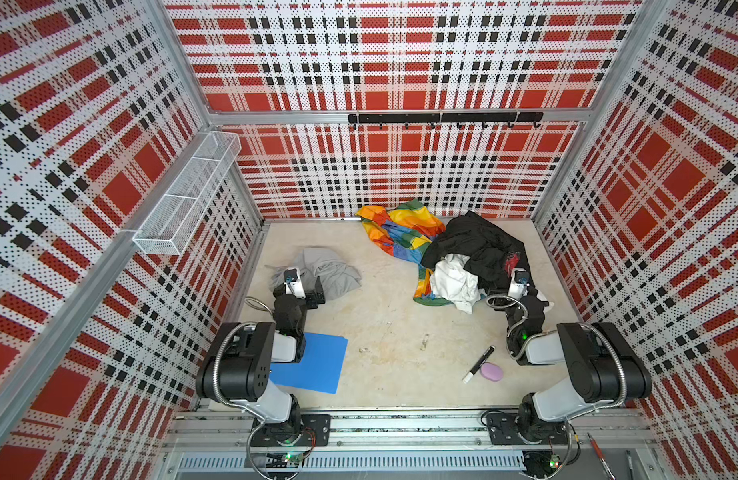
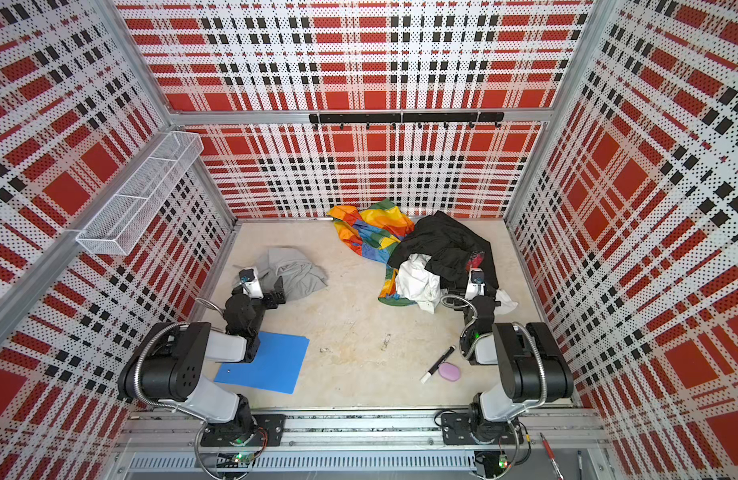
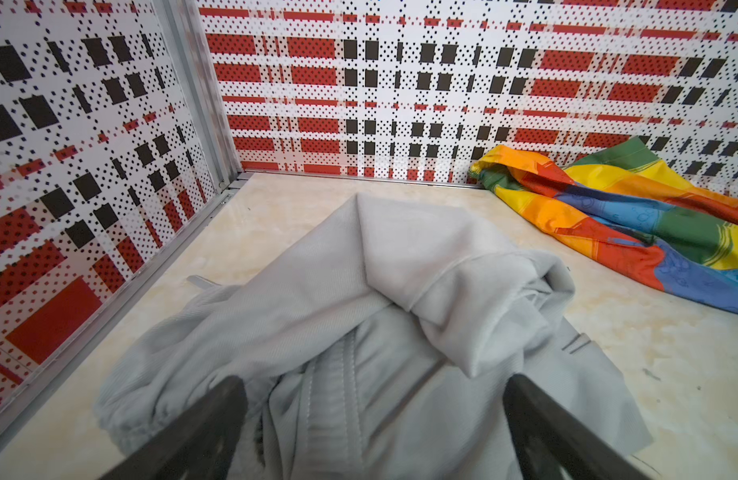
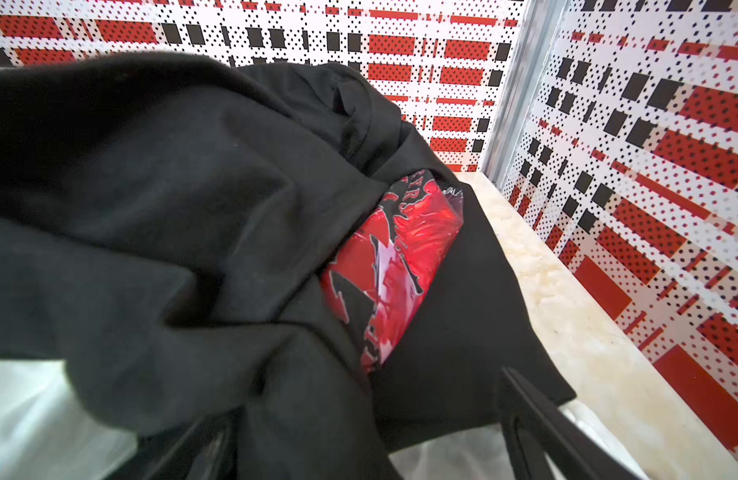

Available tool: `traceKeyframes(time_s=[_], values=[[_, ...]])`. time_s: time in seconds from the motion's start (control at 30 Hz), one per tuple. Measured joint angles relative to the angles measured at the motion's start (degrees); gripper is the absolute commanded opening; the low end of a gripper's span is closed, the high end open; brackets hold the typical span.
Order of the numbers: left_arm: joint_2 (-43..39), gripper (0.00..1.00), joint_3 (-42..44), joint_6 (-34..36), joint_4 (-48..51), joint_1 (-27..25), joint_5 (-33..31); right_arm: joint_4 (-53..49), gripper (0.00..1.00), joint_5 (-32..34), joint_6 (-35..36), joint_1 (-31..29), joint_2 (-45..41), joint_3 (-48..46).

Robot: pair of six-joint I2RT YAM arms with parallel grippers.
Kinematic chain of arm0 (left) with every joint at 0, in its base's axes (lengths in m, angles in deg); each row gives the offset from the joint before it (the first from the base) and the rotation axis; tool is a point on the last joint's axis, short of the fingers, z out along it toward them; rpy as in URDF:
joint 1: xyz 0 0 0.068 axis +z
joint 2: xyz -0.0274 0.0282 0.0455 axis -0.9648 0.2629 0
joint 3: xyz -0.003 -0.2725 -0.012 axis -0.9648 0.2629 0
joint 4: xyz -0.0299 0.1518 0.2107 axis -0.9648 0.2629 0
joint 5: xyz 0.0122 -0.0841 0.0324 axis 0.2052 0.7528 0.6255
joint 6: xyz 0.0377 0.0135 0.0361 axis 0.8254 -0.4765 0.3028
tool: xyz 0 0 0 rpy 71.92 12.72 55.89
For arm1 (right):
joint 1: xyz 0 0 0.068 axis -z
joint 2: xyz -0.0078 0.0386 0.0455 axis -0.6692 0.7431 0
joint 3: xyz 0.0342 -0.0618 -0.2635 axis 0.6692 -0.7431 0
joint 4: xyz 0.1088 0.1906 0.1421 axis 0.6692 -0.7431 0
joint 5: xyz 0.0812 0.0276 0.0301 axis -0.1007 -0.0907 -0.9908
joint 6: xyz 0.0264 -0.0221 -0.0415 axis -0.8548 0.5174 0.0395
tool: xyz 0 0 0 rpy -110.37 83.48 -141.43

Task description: Pick out a specific cloth from the pile

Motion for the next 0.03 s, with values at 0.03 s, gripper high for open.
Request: traceKeyframes(time_s=[0.03], values=[[0.00,0.99,0.00,0.00,0.00,0.00,0.02,0.02,1.00,0.00,-0.02,0.00,0.00,0.00]])
